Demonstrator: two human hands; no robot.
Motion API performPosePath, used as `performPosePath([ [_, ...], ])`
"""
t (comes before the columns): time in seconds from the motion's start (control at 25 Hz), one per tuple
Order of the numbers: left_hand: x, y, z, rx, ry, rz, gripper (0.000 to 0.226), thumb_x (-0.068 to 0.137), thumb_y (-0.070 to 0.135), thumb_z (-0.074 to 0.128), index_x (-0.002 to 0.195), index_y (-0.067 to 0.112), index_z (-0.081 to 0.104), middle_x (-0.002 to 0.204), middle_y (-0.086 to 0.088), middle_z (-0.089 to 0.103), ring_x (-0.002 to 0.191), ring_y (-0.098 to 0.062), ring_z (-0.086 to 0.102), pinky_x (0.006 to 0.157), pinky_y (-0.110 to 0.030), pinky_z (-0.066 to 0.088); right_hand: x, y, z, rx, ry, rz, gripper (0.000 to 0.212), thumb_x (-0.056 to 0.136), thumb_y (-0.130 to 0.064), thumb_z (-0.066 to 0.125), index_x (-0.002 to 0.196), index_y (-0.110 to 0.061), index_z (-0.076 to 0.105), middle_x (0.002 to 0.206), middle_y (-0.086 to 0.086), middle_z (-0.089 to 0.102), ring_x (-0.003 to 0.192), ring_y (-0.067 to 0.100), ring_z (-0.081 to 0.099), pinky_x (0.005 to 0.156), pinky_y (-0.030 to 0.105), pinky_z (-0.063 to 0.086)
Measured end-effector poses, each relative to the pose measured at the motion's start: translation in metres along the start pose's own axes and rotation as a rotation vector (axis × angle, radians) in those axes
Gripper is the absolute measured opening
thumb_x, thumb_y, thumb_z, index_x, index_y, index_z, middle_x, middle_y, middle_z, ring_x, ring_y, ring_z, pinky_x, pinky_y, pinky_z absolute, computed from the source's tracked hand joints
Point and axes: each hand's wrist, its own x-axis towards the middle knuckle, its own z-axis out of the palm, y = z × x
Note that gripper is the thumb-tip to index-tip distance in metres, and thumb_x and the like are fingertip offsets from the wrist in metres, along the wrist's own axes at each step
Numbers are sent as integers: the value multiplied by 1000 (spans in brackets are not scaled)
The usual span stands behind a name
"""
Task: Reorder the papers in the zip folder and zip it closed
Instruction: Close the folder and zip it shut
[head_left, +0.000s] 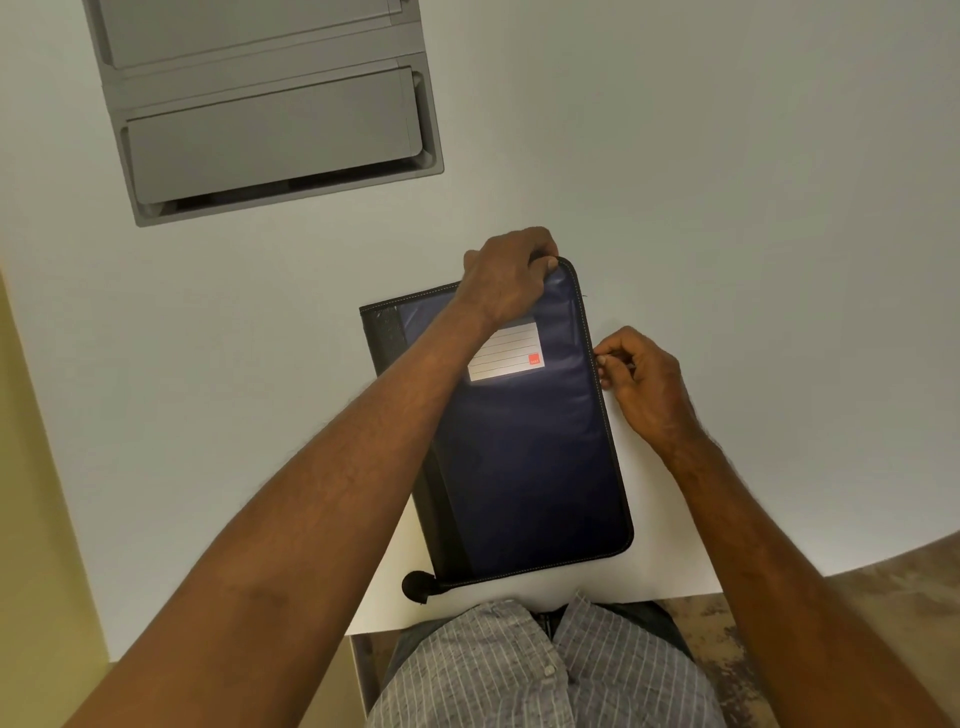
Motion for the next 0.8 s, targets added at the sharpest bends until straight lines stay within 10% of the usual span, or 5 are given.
performPosePath([
  [0.28,-3,-7,-8,-111,-49,9,14,102,21,49,101,22,63,99,5,67,96,-19,60,92,-44,50,-25,14,9,-105,-38,-65,25,102,3,50,89,-17,58,86,-2,57,76,12,58,70,31,56],
  [0.48,4,-3,-20,-152,-100,-30,16,104,20,48,106,17,64,106,-7,68,95,-21,60,78,-29,44,-11,-3,3,-36,11,80,19,102,-3,54,97,-20,59,95,-5,61,84,6,60,79,18,53],
  [0.8,5,-2,-17,-173,-125,-13,16,101,20,47,99,18,62,100,2,67,97,-19,61,92,-42,49,44,-70,0,453,-3,273,28,109,-21,48,133,-25,63,116,-13,67,100,3,67,89,21,58],
])
